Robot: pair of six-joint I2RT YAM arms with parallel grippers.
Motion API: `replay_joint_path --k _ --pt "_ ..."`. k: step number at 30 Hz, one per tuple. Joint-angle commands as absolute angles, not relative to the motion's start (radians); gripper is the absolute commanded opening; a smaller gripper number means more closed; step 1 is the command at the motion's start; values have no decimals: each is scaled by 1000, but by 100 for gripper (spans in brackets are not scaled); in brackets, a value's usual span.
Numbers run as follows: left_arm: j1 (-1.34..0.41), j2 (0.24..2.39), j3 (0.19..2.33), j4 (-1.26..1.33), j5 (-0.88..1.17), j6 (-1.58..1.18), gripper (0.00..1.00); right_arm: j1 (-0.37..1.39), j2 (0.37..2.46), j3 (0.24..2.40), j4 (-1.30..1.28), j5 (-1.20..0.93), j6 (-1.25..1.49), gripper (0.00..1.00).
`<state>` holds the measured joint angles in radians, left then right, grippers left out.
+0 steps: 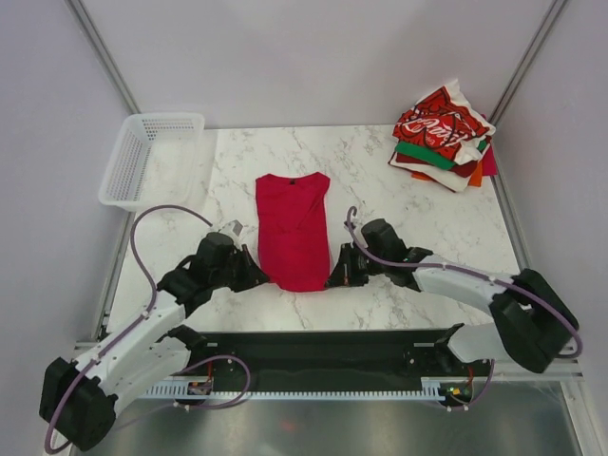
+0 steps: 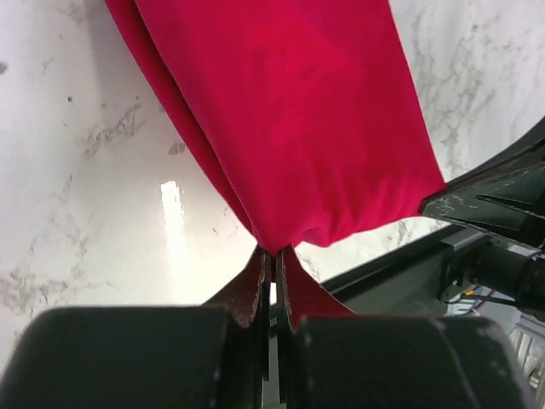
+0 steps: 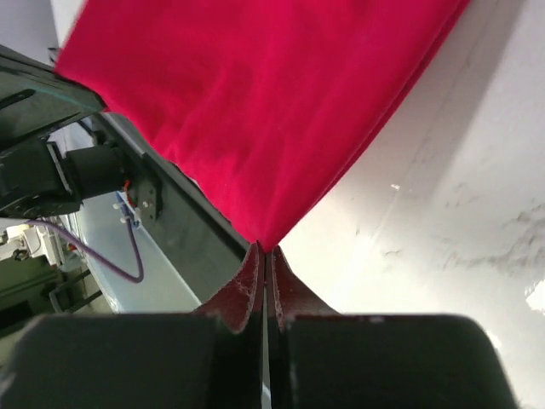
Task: Fold and stack the t-shirts
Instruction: Fold the tshirt
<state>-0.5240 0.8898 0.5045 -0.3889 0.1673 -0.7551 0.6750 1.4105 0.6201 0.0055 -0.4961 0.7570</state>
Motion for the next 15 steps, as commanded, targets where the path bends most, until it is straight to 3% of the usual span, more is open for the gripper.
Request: replay_joint_path --k 1,6,7,15 --pt "-537 741 512 -564 178 -819 2 706 1235 618 -125 -420 793 0" --pt "-541 738 638 -597 189 -824 2 706 1180 692 -231 -347 743 0" --pt "-541 750 691 -741 67 -778 2 706 1189 727 -251 -344 721 0" --pt "-525 974 992 -818 -110 -669 2 667 1331 1008 -367 -213 595 0"
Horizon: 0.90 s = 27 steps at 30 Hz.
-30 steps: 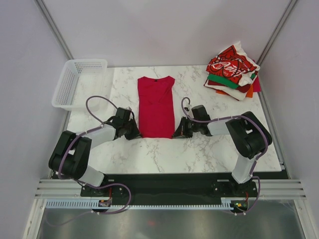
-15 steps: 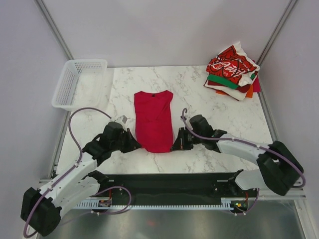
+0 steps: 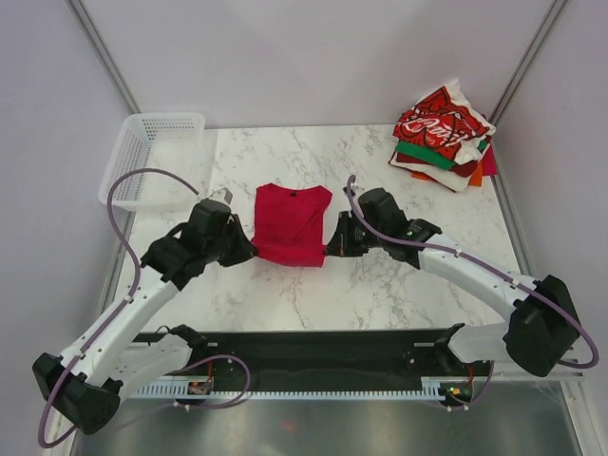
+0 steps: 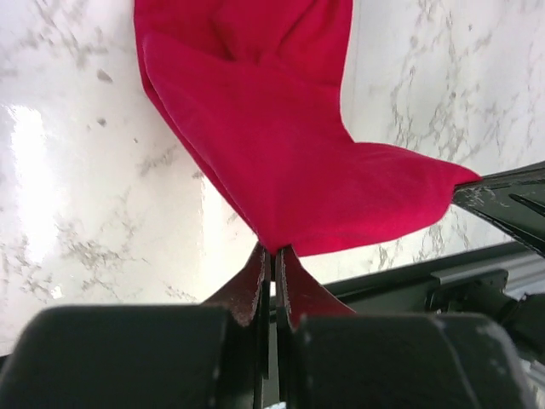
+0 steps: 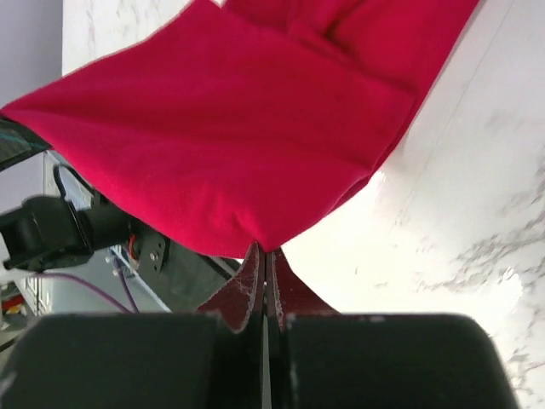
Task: Fold and stack the t-shirts
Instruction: Fold the tshirt
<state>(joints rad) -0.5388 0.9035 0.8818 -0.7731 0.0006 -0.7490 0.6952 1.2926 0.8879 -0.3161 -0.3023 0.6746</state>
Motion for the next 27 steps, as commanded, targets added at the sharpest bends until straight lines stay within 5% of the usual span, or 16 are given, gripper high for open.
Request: replay_joint_path --k 1,17,19,20,21,22,24,26,27 --pt "-517 1000 1049 -819 -115 -652 2 635 1344 1052 -379 -212 588 0" --pt "-338 1634 1574 -821 26 -493 3 473 1768 1478 -406 -319 517 0" --pt "-299 1750 1704 -828 69 -462 9 434 1837 1578 -414 -327 525 2" --pt "-282 1878 1757 -847 104 -433 16 420 1927 1629 -426 -331 532 15" --pt "-250 1967 1904 -901 174 -422 47 388 1980 1755 -467 -340 532 58" --pt "-235 2047 1999 -943 210 -416 57 370 2035 1832 -498 -342 535 69" --pt "-207 2289 2332 -1017 264 -379 72 321 2176 2042 -599 -305 569 84" --pt "-190 2412 2541 -1124 342 -380 76 301 2223 2121 -624 -304 594 87" --pt "-170 2440 2619 -1138 368 -393 86 298 2215 2146 -623 -298 603 89"
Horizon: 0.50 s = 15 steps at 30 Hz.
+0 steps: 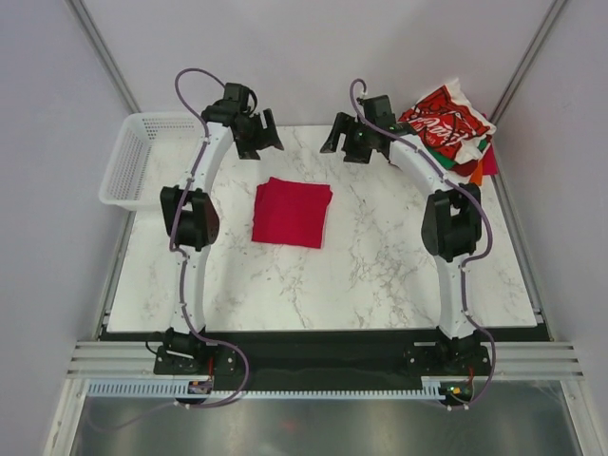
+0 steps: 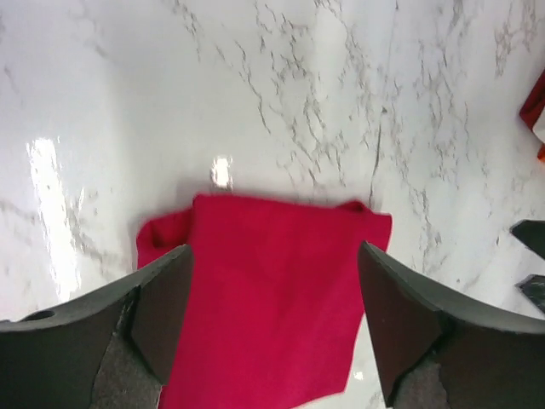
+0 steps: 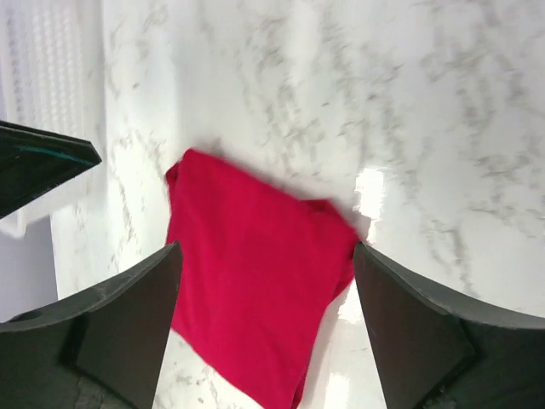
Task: Fold and stack the t-shirts
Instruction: Fold the tshirt, then neatly place the folded tshirt to the corner
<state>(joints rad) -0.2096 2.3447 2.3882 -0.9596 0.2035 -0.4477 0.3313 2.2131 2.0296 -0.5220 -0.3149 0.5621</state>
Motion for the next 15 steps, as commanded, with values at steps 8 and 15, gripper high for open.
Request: replay_joint_path --k 8,15 --pt "-163 2064 2209 -1060 287 -381 82 304 2018 1823 -458 -435 542 98" --pt "-167 1617 1687 -962 165 -296 82 304 1948 1358 -198 -542 620 98"
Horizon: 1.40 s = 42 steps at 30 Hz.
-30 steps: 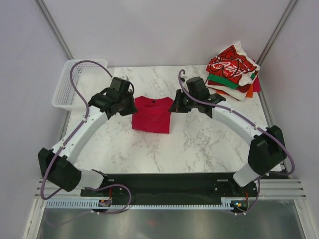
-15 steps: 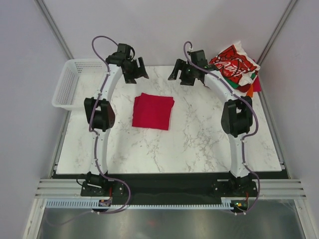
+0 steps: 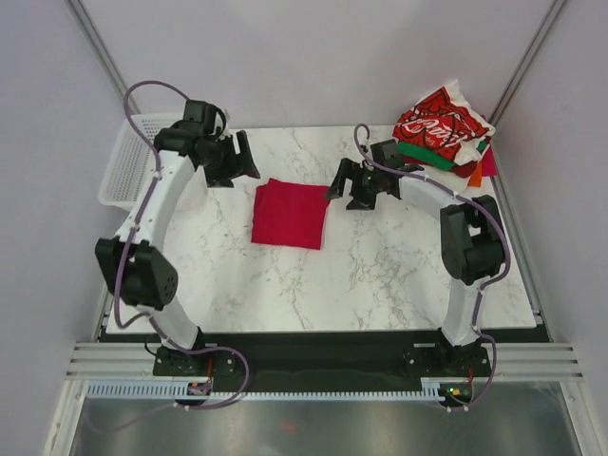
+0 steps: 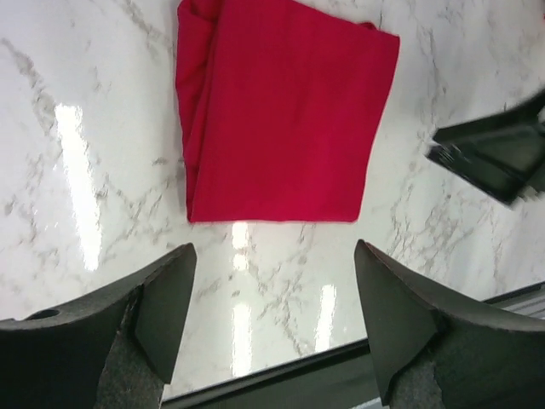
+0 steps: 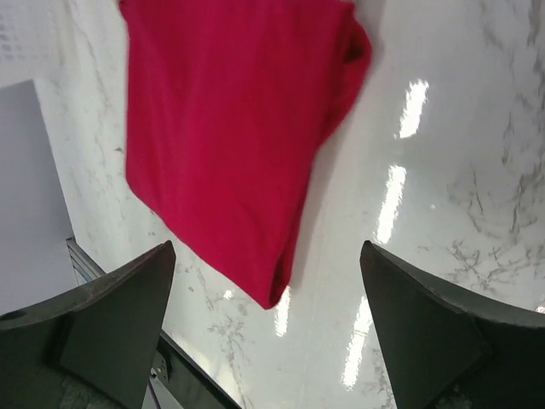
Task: Fold and stack the t-shirts
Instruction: Neatly place the folded tshirt to the corner
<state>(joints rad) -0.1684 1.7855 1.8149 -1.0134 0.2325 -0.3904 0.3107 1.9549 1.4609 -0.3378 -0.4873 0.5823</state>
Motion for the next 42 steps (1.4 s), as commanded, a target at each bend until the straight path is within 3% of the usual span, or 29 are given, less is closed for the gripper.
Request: replay_joint_path --k 1,6,17,20,26,31,32,33,42 --pt "-169 1580 1640 -948 132 -296 82 304 1957 1350 -186 -538 626 98" --pt "-175 1398 1323 -781 75 -348 81 307 2054 1359 -81 -522 690 95" --pt "-189 1316 1115 -732 -83 -339 79 311 2265 1483 -21 -431 787 86" --pt "-187 1318 1118 -732 -95 -334 79 321 2304 1535 -23 -420 801 79" --pt "-187 1318 1115 -733 -104 -330 79 363 2342 1556 -6 -439 818 59" --pt "-189 1312 1114 -732 -120 -328 78 414 2365 1539 93 -477 825 22" --pt "-189 1310 1112 -732 -121 -328 78 423 2361 1534 128 -479 827 5" --pt "-189 1309 1111 -732 -127 -327 78 428 2355 1516 146 -479 839 0" --pt "-199 1302 1101 -732 -143 -328 77 388 2215 1595 37 -443 743 0"
